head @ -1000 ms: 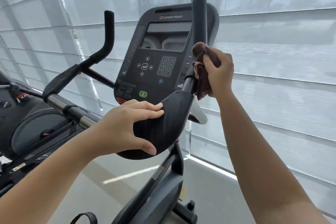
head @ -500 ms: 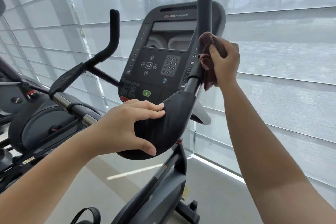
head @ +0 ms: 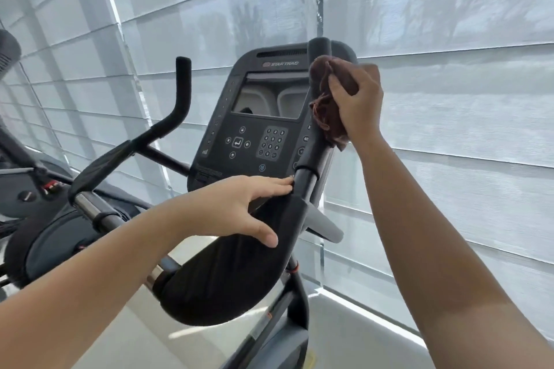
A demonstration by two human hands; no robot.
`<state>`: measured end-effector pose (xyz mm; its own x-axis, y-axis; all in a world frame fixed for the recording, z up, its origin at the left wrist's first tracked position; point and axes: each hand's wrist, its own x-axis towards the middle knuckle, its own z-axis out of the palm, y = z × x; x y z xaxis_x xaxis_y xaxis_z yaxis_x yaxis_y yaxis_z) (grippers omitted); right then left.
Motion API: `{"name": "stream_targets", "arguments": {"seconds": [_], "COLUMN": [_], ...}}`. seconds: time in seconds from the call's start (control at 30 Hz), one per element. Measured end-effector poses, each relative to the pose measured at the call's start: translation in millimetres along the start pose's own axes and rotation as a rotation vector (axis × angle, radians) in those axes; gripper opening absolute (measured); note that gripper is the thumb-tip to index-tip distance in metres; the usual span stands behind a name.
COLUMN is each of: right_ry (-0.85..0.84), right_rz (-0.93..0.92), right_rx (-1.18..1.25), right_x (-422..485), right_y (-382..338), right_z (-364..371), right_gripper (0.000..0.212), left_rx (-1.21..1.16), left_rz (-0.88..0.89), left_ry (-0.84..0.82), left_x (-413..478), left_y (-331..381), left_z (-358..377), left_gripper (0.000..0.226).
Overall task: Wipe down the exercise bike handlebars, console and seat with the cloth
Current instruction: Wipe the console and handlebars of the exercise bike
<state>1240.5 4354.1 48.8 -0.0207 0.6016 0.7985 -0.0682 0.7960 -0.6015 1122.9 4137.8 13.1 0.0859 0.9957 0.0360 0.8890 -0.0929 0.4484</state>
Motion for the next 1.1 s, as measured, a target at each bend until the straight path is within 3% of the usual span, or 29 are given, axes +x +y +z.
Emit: {"name": "stream_targets", "arguments": {"seconds": [0.2,0.37,0.5,0.63,0.87,1.1], "right_ry": [-0.105,0.014,-0.067,-0.122,-0.086,-0.132], "right_rz": [-0.054,-0.037,-0.029,0.038,0.131,0.192], "right_rx": [0.009,0.095,0.152,0.182,0.357,0.340], "right_x": [-24.1,23.7,24.0,-19.4,36.4,-23.0], "right_y": [12.8,-1.8,4.2,24.1,5.2,38.7], "right_z": [-6.5,4.5,-1.1,-13.5,-1.7,-15.5], "right_gripper": [0.026,0.026,0.027,0.025,0.019,0.017], "left_rx": [-0.066,-0.122,-0.133,-0.144,-0.165,-0.237], "left_rz": [0.022,0.019,0.013,0.005,-0.017,-0.053], "left_ry": [0.009,0.007,0.007,0.015,0.013,0.036], "left_x": [3.7,4.5,3.6,2.7,0.5,-1.2], "left_y": [-6.7,-6.3,-5.9,-2.9,-0.9,-0.7], "left_z": [1.8,1.6,2.1,1.0,2.6,5.2], "left_gripper": [0.080,0.079,0.079,0.078,0.078,0.078]}}
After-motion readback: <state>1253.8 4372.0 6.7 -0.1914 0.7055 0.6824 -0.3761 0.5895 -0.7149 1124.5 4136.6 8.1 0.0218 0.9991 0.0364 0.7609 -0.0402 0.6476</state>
